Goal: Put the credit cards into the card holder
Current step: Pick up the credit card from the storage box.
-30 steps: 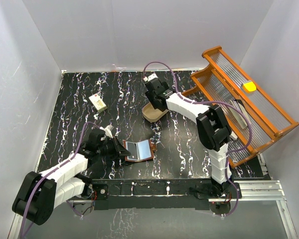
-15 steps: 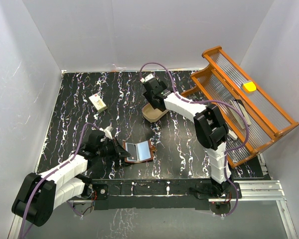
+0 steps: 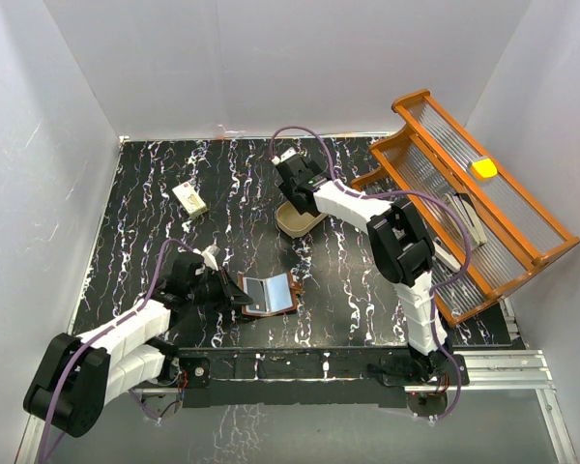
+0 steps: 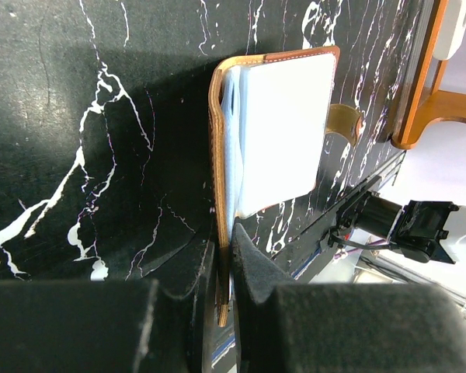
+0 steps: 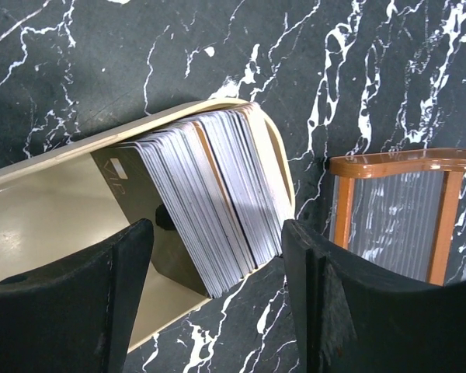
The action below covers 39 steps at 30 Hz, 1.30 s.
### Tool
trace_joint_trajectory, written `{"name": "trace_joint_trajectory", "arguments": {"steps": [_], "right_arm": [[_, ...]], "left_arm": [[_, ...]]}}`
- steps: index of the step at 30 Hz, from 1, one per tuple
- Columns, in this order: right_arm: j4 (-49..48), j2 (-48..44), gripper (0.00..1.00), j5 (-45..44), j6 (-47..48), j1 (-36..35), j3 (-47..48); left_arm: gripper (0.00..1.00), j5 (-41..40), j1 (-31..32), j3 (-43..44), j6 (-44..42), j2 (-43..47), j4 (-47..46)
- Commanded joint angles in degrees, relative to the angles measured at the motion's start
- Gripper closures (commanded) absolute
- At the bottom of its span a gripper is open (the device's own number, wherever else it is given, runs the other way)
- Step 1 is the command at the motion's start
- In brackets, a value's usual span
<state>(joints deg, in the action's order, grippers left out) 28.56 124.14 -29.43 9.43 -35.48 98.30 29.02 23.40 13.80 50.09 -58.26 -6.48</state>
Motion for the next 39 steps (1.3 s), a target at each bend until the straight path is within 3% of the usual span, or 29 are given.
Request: {"name": "trace_joint_trajectory", "arguments": {"steps": [1,39], "right_arm": [[-1.72,0.56,0.36,-4.15,1.10,0.28,3.76],[-1.47,-1.22,0.75,-2.91,1.02,0.53,4.29]], "left_arm": [[0.97,0.78,0.16,0.61,-0.34,-0.18,-0.81],[0.97,0.78,0.16,0.11,0.01,0.23,-0.90]]}}
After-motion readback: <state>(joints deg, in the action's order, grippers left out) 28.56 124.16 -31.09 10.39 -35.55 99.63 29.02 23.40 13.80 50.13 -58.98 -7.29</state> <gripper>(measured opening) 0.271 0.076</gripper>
